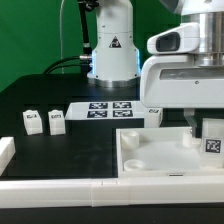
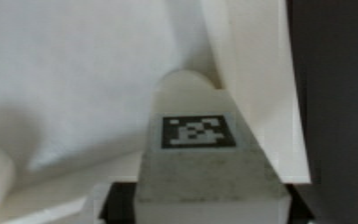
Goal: Assemble one leg
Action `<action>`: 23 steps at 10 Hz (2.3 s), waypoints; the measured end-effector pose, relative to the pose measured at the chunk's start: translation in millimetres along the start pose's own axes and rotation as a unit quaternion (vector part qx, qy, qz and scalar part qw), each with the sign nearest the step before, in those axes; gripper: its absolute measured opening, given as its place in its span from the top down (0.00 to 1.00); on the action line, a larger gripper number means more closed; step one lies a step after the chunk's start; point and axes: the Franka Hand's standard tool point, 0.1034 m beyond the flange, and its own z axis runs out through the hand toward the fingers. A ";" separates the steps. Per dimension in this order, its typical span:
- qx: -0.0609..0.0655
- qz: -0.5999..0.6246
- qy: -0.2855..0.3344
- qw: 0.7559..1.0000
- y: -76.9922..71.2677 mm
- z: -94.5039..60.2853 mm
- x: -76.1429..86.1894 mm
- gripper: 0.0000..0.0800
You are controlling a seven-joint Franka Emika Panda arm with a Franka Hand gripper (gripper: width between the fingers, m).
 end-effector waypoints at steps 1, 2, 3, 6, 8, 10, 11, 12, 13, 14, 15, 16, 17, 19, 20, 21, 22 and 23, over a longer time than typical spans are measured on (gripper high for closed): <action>-0.002 0.081 0.002 0.997 1.0 -0.1 0.3 0.64; -0.004 0.145 0.001 0.989 1.8 -0.1 0.4 0.64; -0.005 0.216 -0.002 0.976 3.2 -0.2 0.9 0.64; -0.009 0.400 0.004 0.916 2.3 0.0 -1.3 0.63; -0.009 0.466 0.007 0.885 3.5 -0.1 -0.9 0.63; -0.008 0.482 0.005 0.876 3.0 -0.1 -1.2 0.63; -0.007 0.468 0.005 0.884 2.9 -0.1 -1.2 0.63; -0.007 0.445 0.005 0.896 2.5 -0.1 -1.3 0.40; -0.005 0.403 0.008 0.915 1.7 -0.2 -0.8 0.40; -0.003 0.341 0.010 0.940 0.8 0.2 -1.4 0.24; -0.003 0.264 0.010 0.964 0.8 1.4 -2.9 0.20; -0.004 0.199 0.010 0.980 1.0 1.9 -3.8 0.20; -0.004 0.154 0.009 0.988 1.0 1.9 -3.9 0.19; -0.007 0.006 0.009 1.000 -0.2 1.8 -4.5 0.19; -0.006 -0.030 0.009 0.999 -1.7 1.3 -5.3 0.19; -0.010 -0.101 0.009 0.995 -2.5 0.2 -5.2 0.19; -0.012 -0.158 0.010 0.987 -2.8 -0.9 -4.5 0.19; -0.013 -0.172 0.010 0.985 -2.6 -0.9 -4.4 0.19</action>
Offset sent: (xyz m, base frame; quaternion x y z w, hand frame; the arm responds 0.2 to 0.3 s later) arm -0.0015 -0.0043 0.0001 -0.0219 0.0069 0.2587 0.9657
